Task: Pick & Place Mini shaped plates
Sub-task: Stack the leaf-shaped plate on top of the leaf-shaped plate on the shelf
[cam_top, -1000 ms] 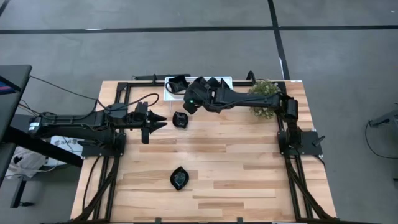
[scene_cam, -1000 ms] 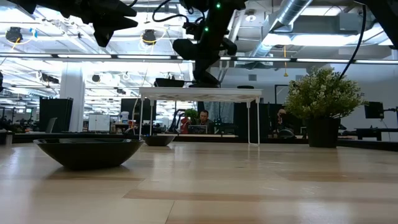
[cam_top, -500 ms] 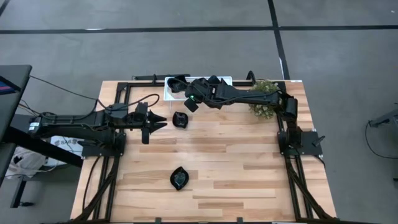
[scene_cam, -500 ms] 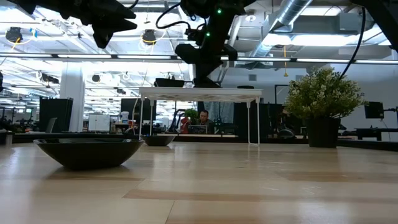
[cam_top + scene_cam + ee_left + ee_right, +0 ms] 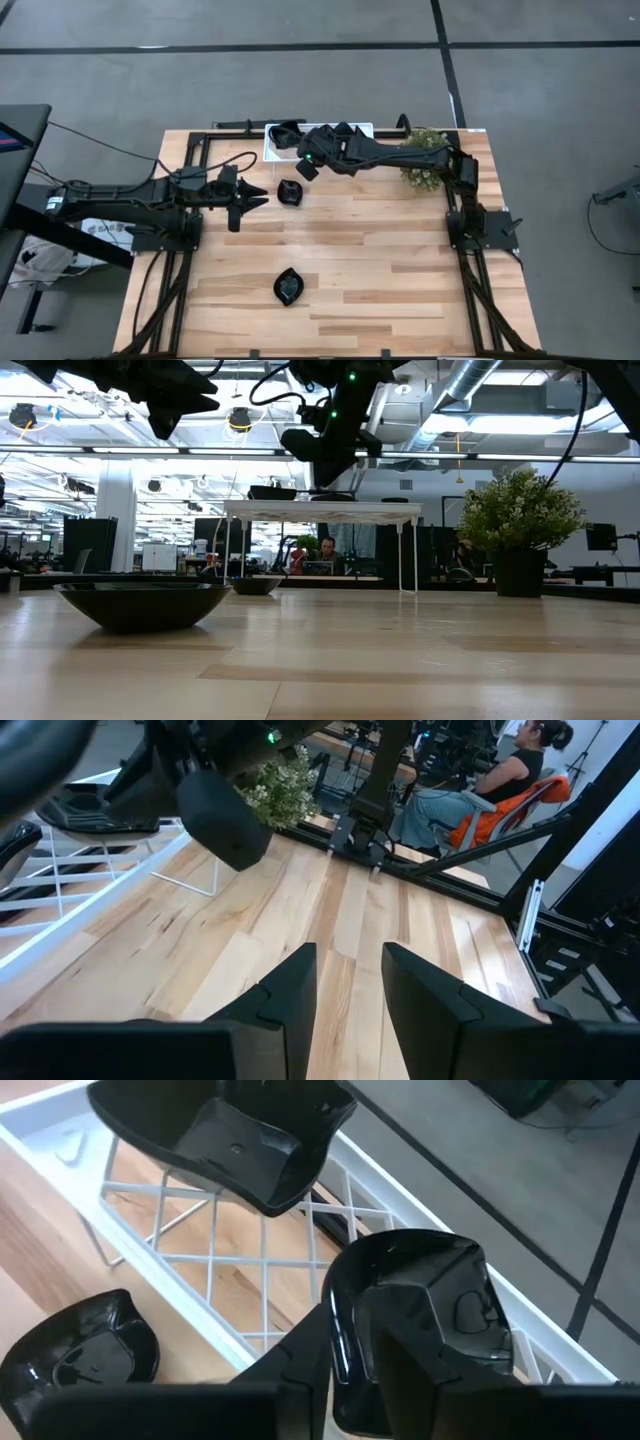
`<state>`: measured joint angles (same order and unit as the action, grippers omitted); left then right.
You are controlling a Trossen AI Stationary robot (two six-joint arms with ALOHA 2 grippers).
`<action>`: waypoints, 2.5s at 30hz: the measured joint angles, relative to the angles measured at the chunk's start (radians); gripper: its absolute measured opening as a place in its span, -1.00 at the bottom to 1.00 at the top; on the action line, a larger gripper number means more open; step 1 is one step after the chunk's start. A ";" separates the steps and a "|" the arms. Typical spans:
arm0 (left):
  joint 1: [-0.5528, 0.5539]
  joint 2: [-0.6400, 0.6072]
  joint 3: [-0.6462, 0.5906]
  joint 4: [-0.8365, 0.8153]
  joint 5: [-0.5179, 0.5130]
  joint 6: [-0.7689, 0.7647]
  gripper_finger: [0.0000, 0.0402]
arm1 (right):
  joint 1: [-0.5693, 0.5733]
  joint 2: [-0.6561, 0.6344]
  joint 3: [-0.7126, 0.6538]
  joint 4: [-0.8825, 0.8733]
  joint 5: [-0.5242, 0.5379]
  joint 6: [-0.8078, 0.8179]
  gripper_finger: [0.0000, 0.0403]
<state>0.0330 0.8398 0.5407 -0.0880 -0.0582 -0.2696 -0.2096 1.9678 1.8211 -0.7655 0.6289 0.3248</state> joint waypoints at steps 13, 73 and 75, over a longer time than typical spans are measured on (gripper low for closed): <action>0.000 0.000 0.000 -0.002 0.000 0.000 -0.42 | 0.062 -0.002 0.174 -0.071 0.006 -0.068 -0.70; -0.126 0.761 0.073 0.114 -0.272 0.074 -0.42 | 0.509 -0.708 -0.699 0.055 -0.113 -0.176 -0.96; -0.142 0.755 0.083 0.110 -0.347 0.118 -0.42 | 0.519 -0.717 -0.699 0.050 -0.111 -0.160 -0.96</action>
<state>-0.1094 1.5944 0.6241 0.0216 -0.4054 -0.1514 0.3091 1.2507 1.1225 -0.7154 0.5182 0.1645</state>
